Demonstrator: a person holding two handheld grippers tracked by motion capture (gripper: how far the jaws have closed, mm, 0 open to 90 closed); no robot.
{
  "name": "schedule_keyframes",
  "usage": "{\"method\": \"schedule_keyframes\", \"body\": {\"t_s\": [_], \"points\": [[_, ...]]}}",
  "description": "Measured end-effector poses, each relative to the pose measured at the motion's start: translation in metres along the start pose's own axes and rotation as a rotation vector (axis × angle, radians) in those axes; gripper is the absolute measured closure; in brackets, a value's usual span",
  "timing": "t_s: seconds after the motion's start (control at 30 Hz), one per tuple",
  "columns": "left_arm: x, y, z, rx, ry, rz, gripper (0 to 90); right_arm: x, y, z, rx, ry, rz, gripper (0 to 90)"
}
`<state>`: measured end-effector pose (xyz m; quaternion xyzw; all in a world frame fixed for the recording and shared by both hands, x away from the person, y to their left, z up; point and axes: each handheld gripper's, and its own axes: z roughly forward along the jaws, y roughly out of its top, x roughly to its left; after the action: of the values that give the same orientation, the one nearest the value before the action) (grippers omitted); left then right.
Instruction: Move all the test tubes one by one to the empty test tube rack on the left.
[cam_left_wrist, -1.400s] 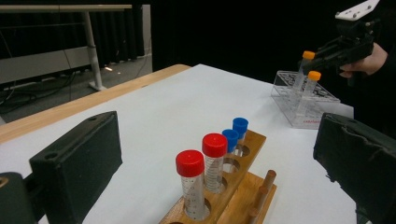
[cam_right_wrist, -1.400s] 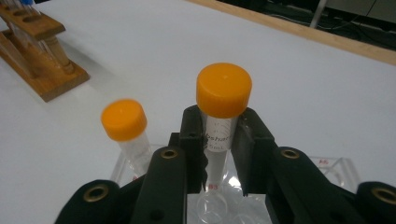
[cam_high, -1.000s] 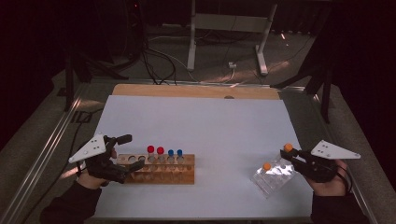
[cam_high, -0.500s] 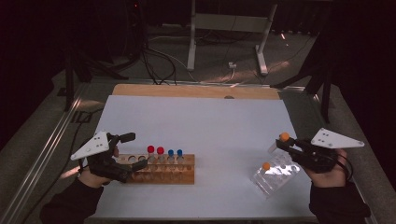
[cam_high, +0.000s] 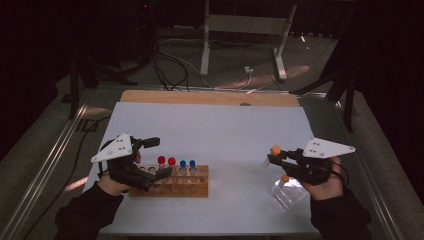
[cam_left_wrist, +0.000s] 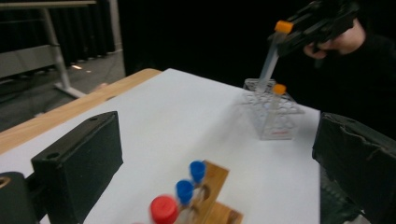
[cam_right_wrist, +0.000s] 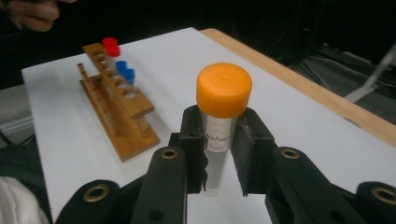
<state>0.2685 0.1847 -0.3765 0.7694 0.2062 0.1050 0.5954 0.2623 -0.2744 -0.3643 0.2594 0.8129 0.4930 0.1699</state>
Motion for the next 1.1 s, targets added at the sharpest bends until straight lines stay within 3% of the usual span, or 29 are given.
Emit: {"method": "schedule_keyframes", "body": {"t_s": [0.5,0.6,0.83,1.1], "points": [[-0.019,0.028,0.058,0.01,-0.112,0.048,8.8,0.024,0.008,0.034,0.018,0.118,-0.043,74.3],[-0.024,0.032,0.069,-0.006,-0.124,0.068,15.6,0.028,0.009,0.037,0.02,0.131,-0.048,74.3],[-0.033,0.041,0.092,-0.026,-0.183,0.074,21.2,0.034,0.01,0.043,0.024,0.157,-0.058,74.3],[-0.047,0.046,0.117,0.014,-0.202,0.088,31.3,0.038,0.011,0.049,0.033,0.176,-0.061,74.3]]}}
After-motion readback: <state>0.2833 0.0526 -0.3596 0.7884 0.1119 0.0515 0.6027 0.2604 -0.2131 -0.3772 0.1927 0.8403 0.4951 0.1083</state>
